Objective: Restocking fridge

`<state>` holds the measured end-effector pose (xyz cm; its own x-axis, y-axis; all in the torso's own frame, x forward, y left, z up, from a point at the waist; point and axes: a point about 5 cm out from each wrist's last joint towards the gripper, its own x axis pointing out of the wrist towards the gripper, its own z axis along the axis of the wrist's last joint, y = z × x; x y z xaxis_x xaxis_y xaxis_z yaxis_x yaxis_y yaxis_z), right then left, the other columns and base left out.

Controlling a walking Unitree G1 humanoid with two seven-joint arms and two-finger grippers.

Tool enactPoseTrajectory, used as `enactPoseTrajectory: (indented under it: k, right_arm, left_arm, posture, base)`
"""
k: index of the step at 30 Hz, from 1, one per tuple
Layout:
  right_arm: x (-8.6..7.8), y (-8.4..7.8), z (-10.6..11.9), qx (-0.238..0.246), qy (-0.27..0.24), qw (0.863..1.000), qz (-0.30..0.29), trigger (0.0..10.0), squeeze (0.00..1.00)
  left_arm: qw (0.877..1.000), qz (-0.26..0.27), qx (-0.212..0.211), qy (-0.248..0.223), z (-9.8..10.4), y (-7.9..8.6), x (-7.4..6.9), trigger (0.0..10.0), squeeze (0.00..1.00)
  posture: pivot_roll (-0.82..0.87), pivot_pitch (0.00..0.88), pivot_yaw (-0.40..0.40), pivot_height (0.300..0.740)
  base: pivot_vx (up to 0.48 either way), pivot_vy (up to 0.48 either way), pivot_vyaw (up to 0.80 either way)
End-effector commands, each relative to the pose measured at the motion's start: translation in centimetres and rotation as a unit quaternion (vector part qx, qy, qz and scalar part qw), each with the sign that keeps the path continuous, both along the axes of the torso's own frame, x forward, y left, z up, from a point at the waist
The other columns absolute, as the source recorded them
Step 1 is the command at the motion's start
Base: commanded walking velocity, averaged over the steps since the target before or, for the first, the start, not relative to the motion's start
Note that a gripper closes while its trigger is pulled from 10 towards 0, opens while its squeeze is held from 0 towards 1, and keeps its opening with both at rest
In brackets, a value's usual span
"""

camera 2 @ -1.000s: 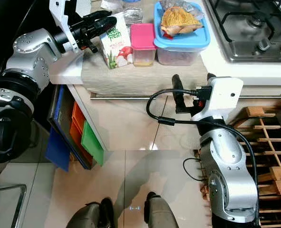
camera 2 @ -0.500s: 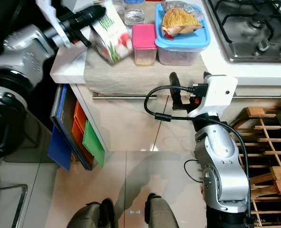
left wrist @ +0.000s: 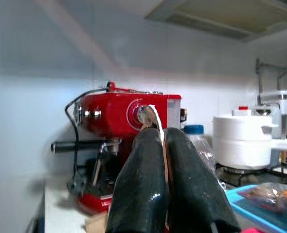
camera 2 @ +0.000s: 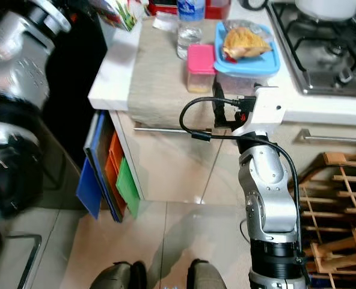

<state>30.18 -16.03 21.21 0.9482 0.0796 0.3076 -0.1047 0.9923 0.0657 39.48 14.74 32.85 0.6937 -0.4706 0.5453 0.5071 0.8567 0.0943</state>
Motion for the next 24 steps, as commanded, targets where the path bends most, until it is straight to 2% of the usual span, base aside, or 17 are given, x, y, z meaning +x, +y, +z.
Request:
enactPoseTrajectory:
  k: [1,2,5,12,14,24]
  right_arm:
    - [0.4,-0.3,0.1,-0.005,-0.006,1.000,-0.015,10.0,0.00]
    - [0.4,-0.3,0.1,-0.005,-0.006,1.000,-0.015,10.0,0.00]
    - [0.8,-0.6,-0.1,-0.015,-0.007,1.000,-0.023,10.0,0.00]
    - [1.0,-0.9,-0.5,-0.017,-0.006,0.999,-0.034,10.0,0.00]
    - [1.0,-1.1,-0.8,-0.019,-0.005,0.999,-0.044,10.0,0.00]
    - [1.0,-1.0,-1.7,-0.019,0.005,0.999,-0.051,10.0,0.00]
  left_arm:
    - [1.000,0.019,0.018,-0.017,0.1,-0.9,-0.5,10.0,0.00]
    - [1.000,0.019,0.018,-0.017,0.1,-0.9,-0.5,10.0,0.00]
    - [0.998,0.049,0.015,-0.026,-1.7,-2.7,-1.9,10.0,0.00]
    - [0.997,0.070,0.007,-0.011,-2.5,-3.3,-3.0,10.0,0.00]
    - [0.997,0.077,0.016,-0.004,-2.9,-3.7,-3.3,10.0,0.00]
    - [0.996,0.073,0.025,0.036,-5.0,-4.8,-4.1,10.0,0.00]
  posture:
    - [-0.14,0.029,0.030,0.740]
    - [-0.14,0.029,0.030,0.740]
    - [-0.13,0.032,0.017,0.740]
    - [-0.14,0.031,0.015,0.740]
    - [-0.14,0.033,0.019,0.740]
    - [-0.13,0.039,0.025,0.740]
  base:
    - [0.000,0.000,0.00]
    - [0.000,0.000,0.00]
    - [0.000,0.000,0.00]
    - [0.000,0.000,0.00]
    - [0.000,0.000,0.00]
    - [-0.388,0.000,0.00]
